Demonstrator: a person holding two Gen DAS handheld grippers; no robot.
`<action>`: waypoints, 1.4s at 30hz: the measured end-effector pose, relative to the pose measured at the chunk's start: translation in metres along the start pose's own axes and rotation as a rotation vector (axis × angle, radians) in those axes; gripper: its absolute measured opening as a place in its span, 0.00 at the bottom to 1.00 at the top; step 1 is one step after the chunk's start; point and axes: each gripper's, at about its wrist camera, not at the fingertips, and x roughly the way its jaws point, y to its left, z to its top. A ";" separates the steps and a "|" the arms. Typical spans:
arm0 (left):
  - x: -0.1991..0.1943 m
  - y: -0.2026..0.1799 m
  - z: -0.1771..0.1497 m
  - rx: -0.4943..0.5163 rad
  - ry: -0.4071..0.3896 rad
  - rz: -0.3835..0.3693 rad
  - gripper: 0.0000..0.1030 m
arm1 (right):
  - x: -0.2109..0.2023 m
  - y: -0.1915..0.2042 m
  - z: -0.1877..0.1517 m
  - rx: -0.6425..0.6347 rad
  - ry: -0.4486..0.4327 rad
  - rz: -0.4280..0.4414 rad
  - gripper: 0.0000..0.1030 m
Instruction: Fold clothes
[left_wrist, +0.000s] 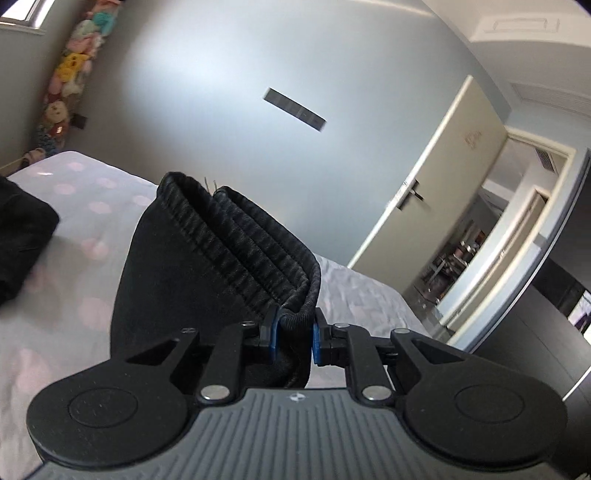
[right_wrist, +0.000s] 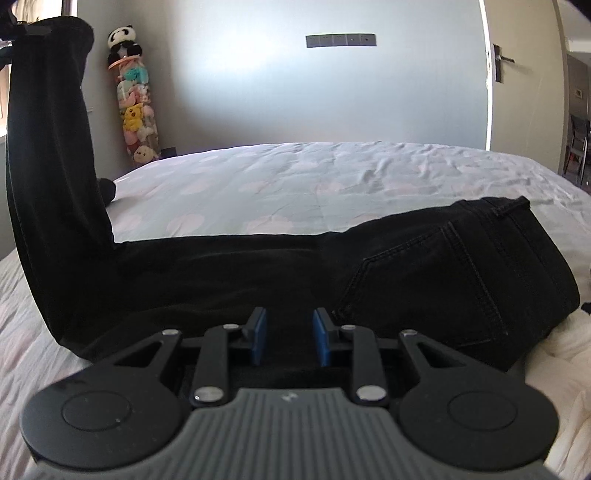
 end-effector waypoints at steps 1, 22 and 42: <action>0.014 -0.018 -0.005 0.025 0.020 -0.018 0.19 | 0.000 -0.007 0.001 0.034 0.004 0.001 0.30; 0.146 -0.089 -0.224 0.343 0.418 -0.033 0.44 | 0.003 -0.098 0.003 0.415 0.028 0.029 0.30; 0.098 0.024 -0.162 0.315 0.288 0.227 0.39 | 0.023 -0.065 0.009 0.408 0.071 0.224 0.30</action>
